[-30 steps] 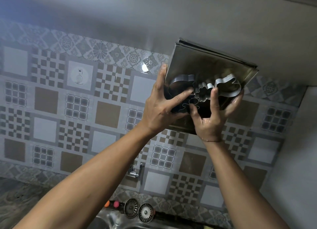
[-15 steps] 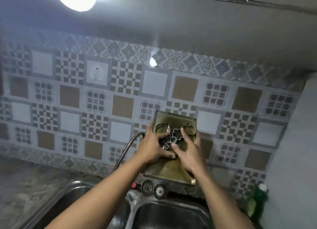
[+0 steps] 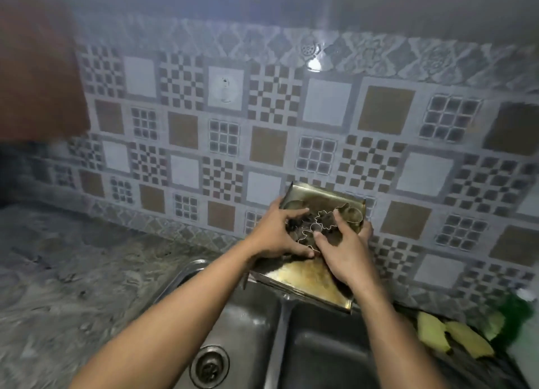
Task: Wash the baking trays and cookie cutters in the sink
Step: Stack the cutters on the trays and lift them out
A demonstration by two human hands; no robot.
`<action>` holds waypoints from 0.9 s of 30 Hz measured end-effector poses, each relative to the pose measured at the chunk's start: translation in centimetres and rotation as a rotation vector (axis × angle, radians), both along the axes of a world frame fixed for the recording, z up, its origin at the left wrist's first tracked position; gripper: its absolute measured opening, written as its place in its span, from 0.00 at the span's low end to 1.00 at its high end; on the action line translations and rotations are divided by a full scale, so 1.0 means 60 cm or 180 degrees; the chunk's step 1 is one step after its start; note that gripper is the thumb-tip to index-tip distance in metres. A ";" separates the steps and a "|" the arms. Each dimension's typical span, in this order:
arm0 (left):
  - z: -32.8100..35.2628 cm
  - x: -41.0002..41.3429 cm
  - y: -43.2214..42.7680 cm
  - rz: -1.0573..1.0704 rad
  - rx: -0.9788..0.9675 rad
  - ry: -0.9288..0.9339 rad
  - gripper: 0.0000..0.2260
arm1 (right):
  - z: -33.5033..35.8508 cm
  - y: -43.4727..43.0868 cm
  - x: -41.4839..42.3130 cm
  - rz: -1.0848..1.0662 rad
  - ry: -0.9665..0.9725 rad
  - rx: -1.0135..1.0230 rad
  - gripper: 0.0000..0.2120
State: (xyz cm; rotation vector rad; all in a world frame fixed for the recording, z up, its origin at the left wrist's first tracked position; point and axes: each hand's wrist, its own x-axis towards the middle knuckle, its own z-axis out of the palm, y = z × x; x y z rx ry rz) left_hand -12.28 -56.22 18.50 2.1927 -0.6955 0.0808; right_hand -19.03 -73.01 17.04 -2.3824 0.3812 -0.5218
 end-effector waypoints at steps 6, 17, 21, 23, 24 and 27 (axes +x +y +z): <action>-0.004 0.021 0.075 -0.0044 -0.0544 -0.0056 0.43 | 0.042 0.077 0.001 -0.0024 -0.0186 -0.0258 0.34; -0.039 0.095 0.413 0.0341 -0.0188 0.0168 0.43 | -0.022 0.418 0.088 0.0197 -0.0135 0.0073 0.36; -0.143 0.114 0.546 0.0480 -0.0235 0.0599 0.46 | -0.122 0.553 0.107 0.0230 0.0081 0.0398 0.36; -0.189 0.124 0.613 0.0442 -0.0130 0.0804 0.47 | -0.168 0.616 0.112 0.0305 0.0272 0.0612 0.36; -0.208 0.127 0.644 0.0451 -0.0022 0.0960 0.46 | -0.190 0.643 0.116 0.0346 0.0362 0.0752 0.36; -0.273 0.132 0.721 0.0568 0.0303 0.1245 0.48 | -0.251 0.709 0.125 0.0454 0.0745 0.1164 0.36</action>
